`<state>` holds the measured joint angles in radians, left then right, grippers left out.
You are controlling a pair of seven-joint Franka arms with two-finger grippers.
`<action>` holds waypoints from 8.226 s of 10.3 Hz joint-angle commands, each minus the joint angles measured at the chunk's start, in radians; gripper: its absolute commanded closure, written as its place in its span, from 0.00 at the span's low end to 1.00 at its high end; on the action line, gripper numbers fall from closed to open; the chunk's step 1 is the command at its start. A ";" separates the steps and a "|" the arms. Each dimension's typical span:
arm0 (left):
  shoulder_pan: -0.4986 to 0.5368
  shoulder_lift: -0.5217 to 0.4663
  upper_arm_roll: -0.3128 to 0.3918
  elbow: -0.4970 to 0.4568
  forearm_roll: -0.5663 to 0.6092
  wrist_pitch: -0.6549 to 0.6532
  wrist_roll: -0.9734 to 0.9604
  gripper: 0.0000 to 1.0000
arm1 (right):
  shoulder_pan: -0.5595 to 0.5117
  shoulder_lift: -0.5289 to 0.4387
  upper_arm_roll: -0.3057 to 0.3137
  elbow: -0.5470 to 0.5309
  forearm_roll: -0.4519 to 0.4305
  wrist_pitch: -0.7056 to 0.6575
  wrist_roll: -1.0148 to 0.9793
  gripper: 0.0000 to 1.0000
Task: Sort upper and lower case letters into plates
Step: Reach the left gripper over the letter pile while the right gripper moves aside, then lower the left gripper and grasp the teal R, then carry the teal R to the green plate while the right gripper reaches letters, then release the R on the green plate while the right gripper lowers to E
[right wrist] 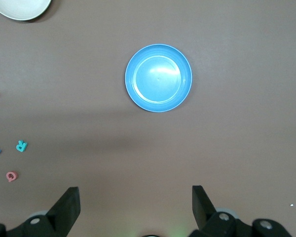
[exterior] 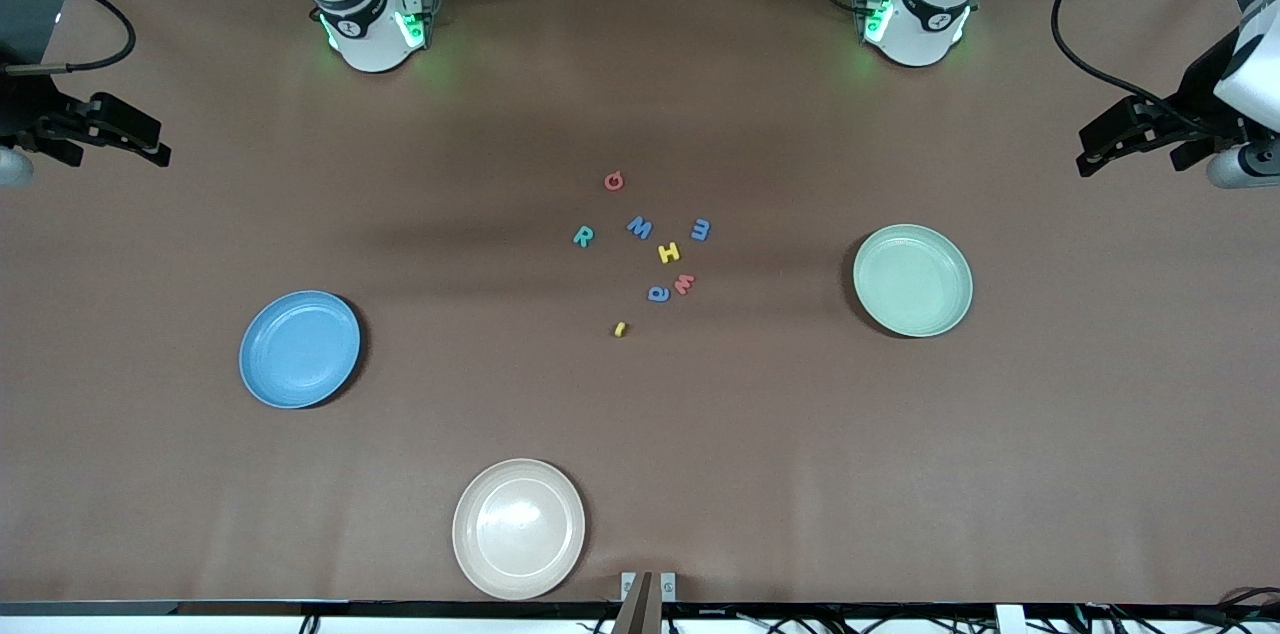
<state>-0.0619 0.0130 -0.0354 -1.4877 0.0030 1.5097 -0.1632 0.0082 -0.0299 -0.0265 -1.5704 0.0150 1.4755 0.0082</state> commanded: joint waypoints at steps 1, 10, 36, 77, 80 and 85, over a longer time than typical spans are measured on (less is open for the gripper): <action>-0.003 -0.010 0.003 0.007 -0.014 -0.014 -0.012 0.00 | -0.010 -0.022 0.003 -0.023 0.014 0.006 0.001 0.00; -0.033 0.103 -0.304 -0.003 -0.040 0.046 -0.039 0.00 | -0.008 -0.013 0.003 -0.025 0.014 0.006 0.001 0.00; -0.803 0.906 -0.173 0.130 0.288 0.842 -0.803 0.37 | -0.050 0.324 0.005 -0.129 0.020 0.302 0.013 0.00; 0.269 0.409 -0.353 -0.552 0.273 0.731 -0.251 0.00 | 0.972 0.886 0.005 0.176 0.143 0.855 1.299 0.00; 0.263 0.400 -0.353 -0.548 0.273 0.725 -0.263 0.00 | 0.992 0.922 -0.001 0.216 0.094 0.850 1.300 0.00; 0.244 0.383 -0.354 -0.522 0.272 0.702 -0.265 0.00 | 0.989 0.938 -0.003 0.242 0.054 0.812 1.316 0.00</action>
<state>0.1938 0.4174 -0.3927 -2.0147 0.2638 2.2343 -0.4194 0.9907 0.8826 -0.0206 -1.3840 0.0909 2.3035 1.2880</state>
